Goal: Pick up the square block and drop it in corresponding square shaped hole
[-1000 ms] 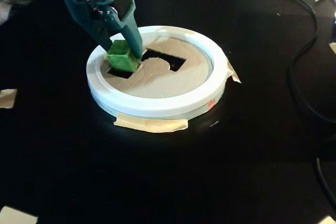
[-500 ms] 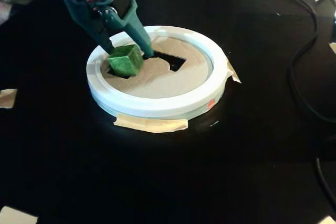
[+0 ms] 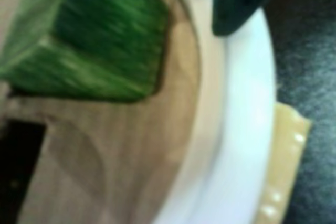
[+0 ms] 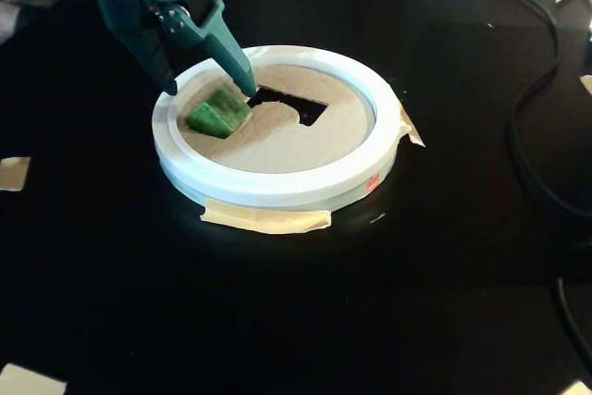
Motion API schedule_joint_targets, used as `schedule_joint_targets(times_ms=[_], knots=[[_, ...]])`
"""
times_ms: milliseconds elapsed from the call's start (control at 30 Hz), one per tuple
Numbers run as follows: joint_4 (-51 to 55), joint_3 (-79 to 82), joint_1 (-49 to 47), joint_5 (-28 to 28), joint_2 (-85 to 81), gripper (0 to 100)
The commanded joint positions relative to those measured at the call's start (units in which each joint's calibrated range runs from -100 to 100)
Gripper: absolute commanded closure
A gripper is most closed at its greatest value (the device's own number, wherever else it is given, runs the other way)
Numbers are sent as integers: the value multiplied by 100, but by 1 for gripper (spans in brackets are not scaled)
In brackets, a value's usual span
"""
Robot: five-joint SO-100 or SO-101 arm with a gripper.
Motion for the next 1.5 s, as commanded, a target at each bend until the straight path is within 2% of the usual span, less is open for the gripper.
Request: schedule_joint_targets(times_ms=[0, 467, 733, 1200, 1467], knots=[[-21, -437, -49, 5, -597, 22], [-332, -447, 675, 49, -490, 22], [-853, -337, 688, 49, -400, 22], [-884, -383, 688, 54, 209, 22], [-1335, -328, 800, 313, 522, 22]])
